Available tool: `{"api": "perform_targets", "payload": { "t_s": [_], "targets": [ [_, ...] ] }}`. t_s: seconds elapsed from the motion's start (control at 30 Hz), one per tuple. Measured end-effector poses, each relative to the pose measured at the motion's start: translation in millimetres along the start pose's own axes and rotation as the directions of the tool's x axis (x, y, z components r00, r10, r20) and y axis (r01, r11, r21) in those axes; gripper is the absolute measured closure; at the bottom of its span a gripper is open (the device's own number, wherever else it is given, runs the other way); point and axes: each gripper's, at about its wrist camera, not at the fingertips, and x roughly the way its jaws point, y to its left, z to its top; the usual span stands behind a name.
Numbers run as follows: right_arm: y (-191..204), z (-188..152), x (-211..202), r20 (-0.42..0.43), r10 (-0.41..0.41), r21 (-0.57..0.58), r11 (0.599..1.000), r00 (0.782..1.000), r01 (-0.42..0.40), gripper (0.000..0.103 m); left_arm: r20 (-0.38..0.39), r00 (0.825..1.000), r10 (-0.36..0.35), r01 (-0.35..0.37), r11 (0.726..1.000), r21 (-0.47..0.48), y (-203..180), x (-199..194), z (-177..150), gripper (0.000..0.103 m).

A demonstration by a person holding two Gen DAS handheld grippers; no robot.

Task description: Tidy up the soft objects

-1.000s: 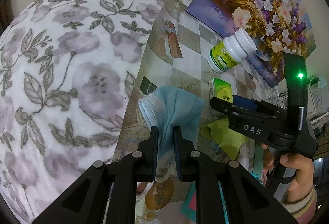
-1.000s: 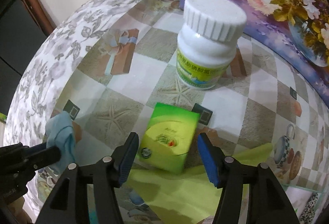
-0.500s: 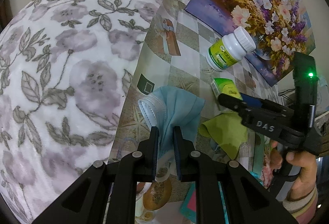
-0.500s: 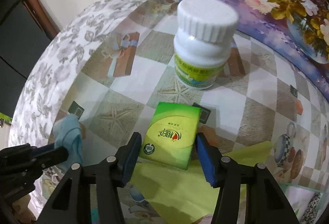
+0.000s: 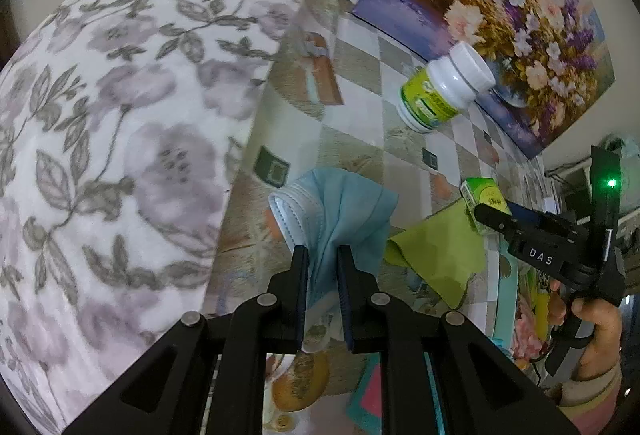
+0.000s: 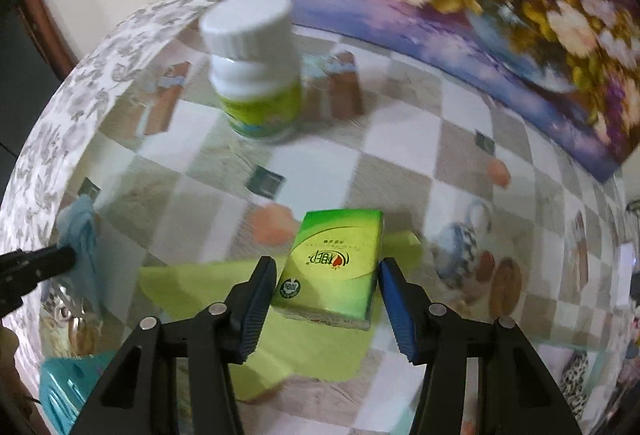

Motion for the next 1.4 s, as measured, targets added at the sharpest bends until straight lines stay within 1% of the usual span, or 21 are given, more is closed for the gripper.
{"api": "perform_targets", "payload": {
  "t_s": [0.13, 0.23, 0.37, 0.5, 0.57, 0.6, 0.8, 0.83, 0.87, 1.07, 1.2, 1.23, 1.3, 1.33, 1.37, 1.4],
  "targets": [
    [-16.2, -8.9, 3.3, -0.009, 0.014, 0.056, 0.998, 1.0, -0.014, 0.049, -0.033, 0.999, -0.017, 0.018, 0.999, 0.043, -16.2, 4.0, 6.9, 0.088],
    [-22.6, -13.8, 2.7, -0.009, 0.025, 0.082, 0.996, 1.0, -0.024, 0.049, -0.065, 0.998, -0.008, 0.015, 0.995, 0.097, -35.7, 9.1, 16.6, 0.088],
    [-21.5, -17.2, 7.3, -0.026, 0.03, 0.072, 0.997, 0.999, -0.028, 0.049, -0.104, 0.994, 0.028, -0.01, 0.986, 0.165, -63.6, 17.5, 30.0, 0.088],
    [-17.5, -14.4, 6.2, -0.011, 0.031, 0.055, 0.998, 0.999, -0.03, 0.048, -0.118, 0.989, 0.091, -0.062, 0.971, 0.233, -87.5, 24.7, 39.7, 0.088],
    [-13.6, -12.2, 6.8, -0.011, 0.021, 0.029, 0.999, 1.0, -0.021, 0.047, -0.134, 0.986, 0.101, -0.065, 0.967, 0.248, -96.4, 29.8, 44.0, 0.088],
    [-11.8, -10.9, 7.9, -0.011, 0.015, 0.018, 1.0, 1.0, -0.015, 0.045, -0.145, 0.984, 0.101, -0.062, 0.966, 0.252, -100.5, 32.6, 46.0, 0.088],
    [-12.3, -6.7, 15.6, -0.02, 0.007, 0.028, 1.0, 1.0, -0.006, 0.046, -0.193, 0.977, 0.088, -0.035, 0.964, 0.262, -120.7, 47.8, 48.4, 0.088],
    [-12.5, -7.1, 16.7, -0.023, 0.002, 0.025, 1.0, 1.0, -0.002, 0.046, -0.202, 0.976, 0.085, -0.031, 0.965, 0.259, -122.6, 50.2, 48.0, 0.088],
    [-13.5, -7.5, 17.1, -0.022, 0.003, 0.026, 1.0, 1.0, -0.002, 0.053, -0.208, 0.974, 0.085, -0.028, 0.965, 0.259, -124.2, 51.9, 47.9, 0.088],
    [-28.0, -11.7, 14.1, -0.005, 0.062, 0.084, 0.995, 0.998, -0.062, 0.054, -0.247, 0.965, 0.087, -0.027, 0.971, 0.238, -132.2, 63.6, 45.9, 0.087],
    [-42.0, -15.0, -1.4, 0.029, 0.084, 0.129, 0.988, 0.996, -0.087, 0.054, -0.277, 0.954, 0.113, -0.047, 0.971, 0.236, -138.3, 73.1, 42.4, 0.085],
    [-45.7, -15.7, -5.8, 0.038, 0.087, 0.139, 0.986, 0.995, -0.091, 0.054, -0.283, 0.951, 0.124, -0.056, 0.969, 0.24, -140.3, 74.2, 41.4, 0.083],
    [-53.5, -18.6, -15.1, 0.056, 0.096, 0.16, 0.982, 0.994, -0.104, 0.054, -0.286, 0.946, 0.156, -0.08, 0.963, 0.259, -144.9, 73.4, 40.1, 0.073],
    [-57.9, -20.3, -19.9, 0.067, 0.104, 0.172, 0.978, 0.992, -0.114, 0.054, -0.278, 0.945, 0.173, -0.096, 0.958, 0.271, -148.1, 72.0, 39.9, 0.064],
    [-61.8, -21.5, -24.2, 0.078, 0.111, 0.183, 0.975, 0.991, -0.123, 0.054, -0.266, 0.944, 0.194, -0.114, 0.95, 0.29, -153.1, 70.3, 39.8, 0.057],
    [-66.0, -22.2, -27.9, 0.086, 0.116, 0.194, 0.972, 0.99, -0.131, 0.054, -0.25, 0.944, 0.217, -0.132, 0.939, 0.318, -159.7, 68.5, 39.2, 0.055]
  ]
}}
